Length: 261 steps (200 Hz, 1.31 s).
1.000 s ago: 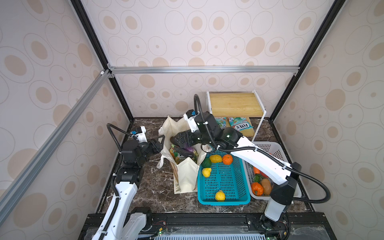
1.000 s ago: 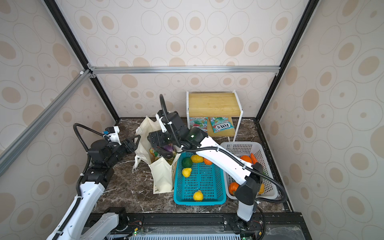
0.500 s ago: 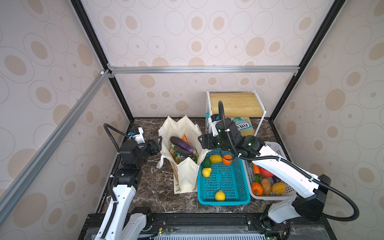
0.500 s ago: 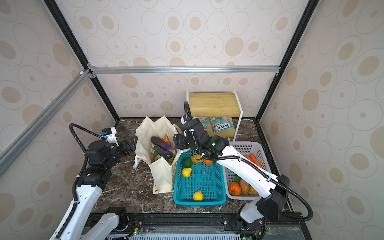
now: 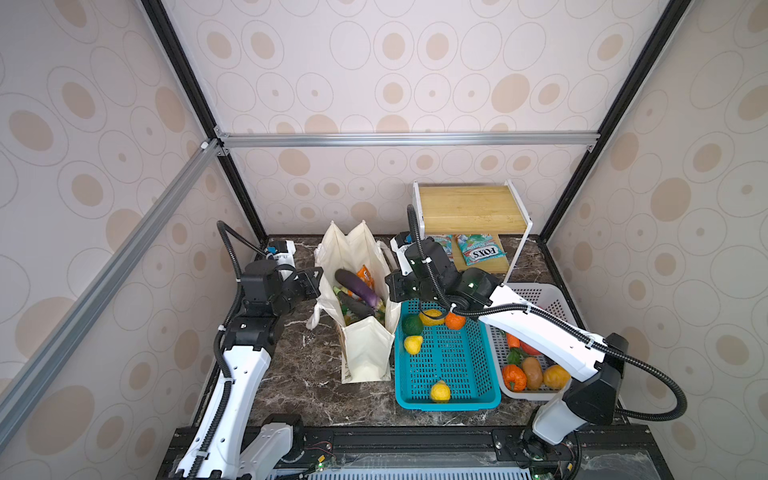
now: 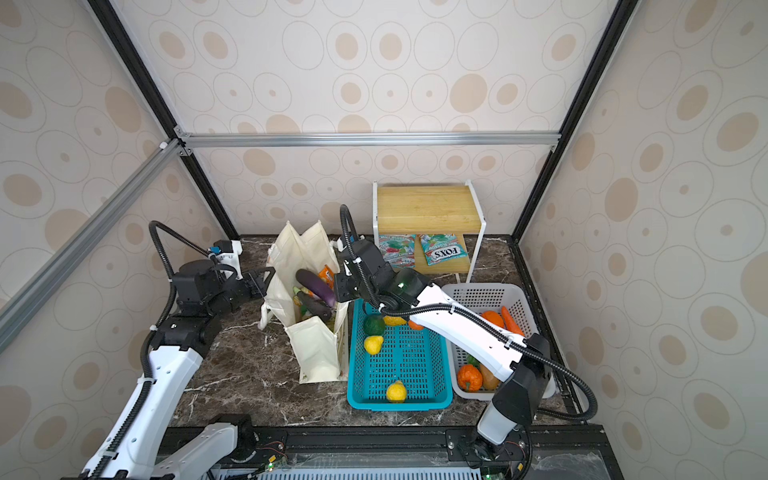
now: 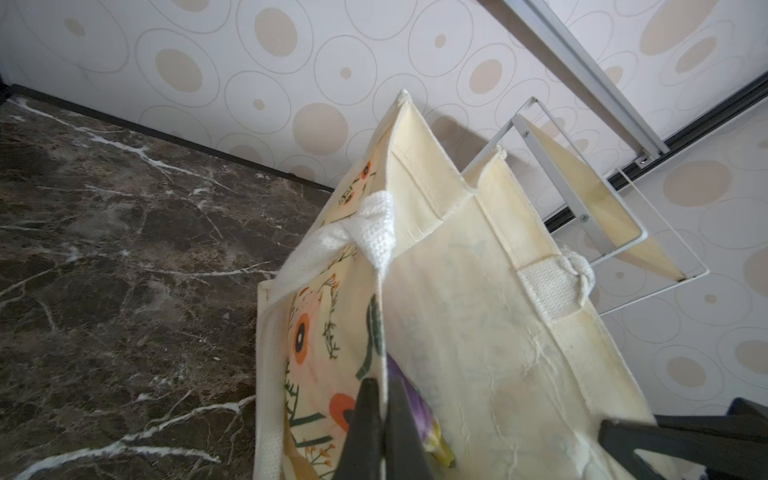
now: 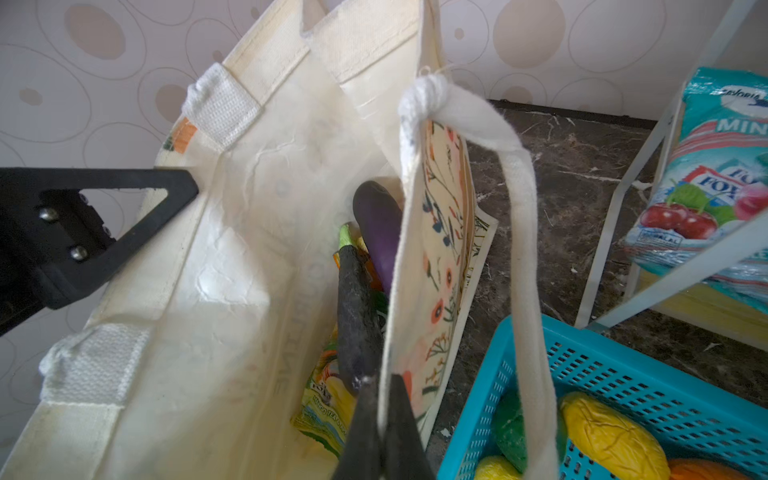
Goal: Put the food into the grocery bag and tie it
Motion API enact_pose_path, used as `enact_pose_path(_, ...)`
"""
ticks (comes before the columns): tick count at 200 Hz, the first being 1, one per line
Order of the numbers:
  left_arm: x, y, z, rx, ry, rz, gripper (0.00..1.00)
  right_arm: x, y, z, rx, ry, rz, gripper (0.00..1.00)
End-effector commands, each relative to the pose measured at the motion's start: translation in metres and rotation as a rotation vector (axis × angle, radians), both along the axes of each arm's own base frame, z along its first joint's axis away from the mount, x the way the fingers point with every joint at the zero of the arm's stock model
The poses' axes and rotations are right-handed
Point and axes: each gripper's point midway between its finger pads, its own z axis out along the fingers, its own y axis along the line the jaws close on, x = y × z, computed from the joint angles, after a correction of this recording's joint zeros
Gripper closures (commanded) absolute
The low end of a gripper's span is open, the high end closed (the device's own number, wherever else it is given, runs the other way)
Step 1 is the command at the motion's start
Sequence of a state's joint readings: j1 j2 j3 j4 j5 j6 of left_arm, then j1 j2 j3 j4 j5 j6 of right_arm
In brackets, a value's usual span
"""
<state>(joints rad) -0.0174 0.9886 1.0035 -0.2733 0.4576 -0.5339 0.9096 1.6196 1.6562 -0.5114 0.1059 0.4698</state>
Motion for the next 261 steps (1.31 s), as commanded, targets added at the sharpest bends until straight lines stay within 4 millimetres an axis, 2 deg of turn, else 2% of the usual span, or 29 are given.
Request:
enact_pose_path(1, -0.001, -0.011, 0.065, -0.071, -0.185, -0.055, 1.0, 0.013, 0.014, 0.031, 0.107, -0.058, -0.024, 1.0)
enact_pose_path(11, 0.002, -0.011, 0.063, -0.078, -0.185, -0.053, 1.0, 0.014, 0.017, 0.021, 0.102, -0.033, -0.032, 1.0)
enact_pose_path(33, 0.009, -0.013, 0.031, -0.107, -0.118, -0.06, 1.0, 0.021, 0.024, -0.002, 0.083, 0.002, -0.051, 1.0)
enact_pose_path(44, 0.01, -0.016, 0.021, -0.137, -0.114, -0.067, 1.0, 0.025, 0.026, -0.012, 0.056, 0.012, -0.055, 1.0)
enact_pose_path(67, 0.012, -0.013, 0.013, -0.137, -0.109, -0.05, 1.0, 0.03, 0.024, -0.026, 0.006, 0.027, -0.08, 1.0)
enact_pose_path(74, 0.012, -0.012, 0.013, -0.133, -0.111, -0.048, 0.96, 0.031, 0.025, -0.029, 0.003, 0.03, -0.081, 1.0)
enact_pose_path(80, 0.012, -0.012, 0.014, -0.128, -0.112, -0.047, 0.9, 0.031, 0.024, -0.032, -0.001, 0.033, -0.085, 1.0)
enact_pose_path(93, 0.013, -0.009, 0.013, -0.116, -0.107, -0.029, 0.69, 0.032, 0.02, -0.037, -0.016, 0.036, -0.103, 1.0)
enact_pose_path(100, 0.012, -0.006, 0.015, -0.105, -0.109, -0.012, 0.51, 0.032, 0.018, -0.038, -0.021, 0.038, -0.11, 1.0)
enact_pose_path(107, 0.011, -0.003, 0.018, -0.095, -0.115, 0.007, 0.39, 0.032, 0.016, -0.038, -0.019, 0.037, -0.116, 1.0)
enact_pose_path(113, 0.011, 0.005, 0.022, -0.083, -0.124, 0.05, 0.22, 0.031, 0.015, -0.038, -0.016, 0.037, -0.117, 1.0)
enact_pose_path(117, 0.01, 0.009, 0.024, -0.078, -0.129, 0.073, 0.05, 0.031, 0.015, -0.037, -0.012, 0.037, -0.119, 0.99)
enact_pose_path(120, 0.009, 0.012, 0.027, -0.075, -0.135, 0.091, 0.01, 0.031, 0.015, -0.037, -0.009, 0.037, -0.119, 0.99)
enact_pose_path(137, -0.001, 0.032, 0.046, -0.09, -0.173, 0.213, 0.01, 0.029, 0.014, -0.037, -0.001, 0.039, -0.121, 0.98)
enact_pose_path(156, -0.02, 0.057, 0.065, -0.191, -0.202, 0.368, 0.01, 0.029, 0.011, -0.038, -0.005, 0.04, -0.129, 0.97)
enact_pose_path(171, -0.038, 0.083, 0.065, -0.325, -0.153, 0.542, 0.01, 0.029, 0.007, -0.038, -0.008, 0.036, -0.139, 0.96)
enact_pose_path(190, -0.062, 0.102, 0.061, -0.475, -0.093, 0.698, 0.01, 0.027, 0.004, -0.036, -0.003, 0.031, -0.145, 0.91)
enact_pose_path(207, -0.082, 0.111, 0.043, -0.61, -0.031, 0.799, 0.01, 0.026, 0.004, -0.033, 0.011, 0.027, -0.138, 0.73)
enact_pose_path(228, -0.103, 0.113, 0.016, -0.768, 0.024, 0.872, 0.01, 0.024, 0.004, -0.03, 0.022, 0.026, -0.128, 0.58)
enact_pose_path(238, -0.109, 0.111, 0.001, -0.834, 0.05, 0.883, 0.01, 0.023, 0.004, -0.028, 0.027, 0.026, -0.126, 0.49)
enact_pose_path(261, -0.113, 0.101, -0.033, -0.928, 0.137, 0.873, 0.01, 0.02, -0.001, -0.019, 0.054, 0.013, -0.13, 0.38)
